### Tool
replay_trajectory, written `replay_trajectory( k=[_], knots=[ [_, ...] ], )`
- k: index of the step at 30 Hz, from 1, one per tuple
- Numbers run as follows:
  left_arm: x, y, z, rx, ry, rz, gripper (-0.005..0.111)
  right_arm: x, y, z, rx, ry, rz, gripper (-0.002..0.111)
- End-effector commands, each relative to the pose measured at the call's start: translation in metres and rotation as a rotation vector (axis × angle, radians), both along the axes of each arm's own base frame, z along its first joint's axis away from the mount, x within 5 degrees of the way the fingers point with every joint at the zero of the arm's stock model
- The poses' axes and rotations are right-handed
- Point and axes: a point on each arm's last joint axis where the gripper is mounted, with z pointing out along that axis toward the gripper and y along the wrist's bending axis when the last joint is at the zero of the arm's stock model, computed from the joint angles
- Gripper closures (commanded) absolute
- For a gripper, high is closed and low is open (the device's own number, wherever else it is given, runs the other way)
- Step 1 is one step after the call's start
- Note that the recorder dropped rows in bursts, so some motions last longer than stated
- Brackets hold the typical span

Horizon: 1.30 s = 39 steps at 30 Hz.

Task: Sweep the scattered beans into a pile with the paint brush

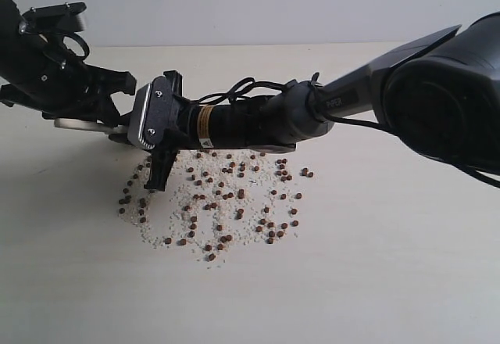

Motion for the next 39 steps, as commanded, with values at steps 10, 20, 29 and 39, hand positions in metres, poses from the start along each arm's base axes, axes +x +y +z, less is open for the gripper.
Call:
replay_trajectory(
  k=[10, 20, 29, 39],
  knots=[
    [0.03, 0.001, 0.043, -0.094, -0.491, 0.053, 0.015, 0.002, 0.002, 0.005, -0.007, -0.116, 0.018, 0.108],
    [0.0, 0.039, 0.145, -0.068, -0.834, -0.004, 0.015, 0.022, 0.008, 0.058, 0.141, 0.225, -0.012, 0.108],
    [-0.041, 0.048, 0.161, 0.018, -0.854, -0.187, 0.015, 0.035, -0.025, 0.102, 0.052, 0.731, 0.198, 0.108],
    [-0.083, 0.019, 0.159, -0.318, -0.886, -0.606, 0.018, 0.048, -0.051, 0.111, 0.1, 0.856, 0.208, 0.108]
  ],
)
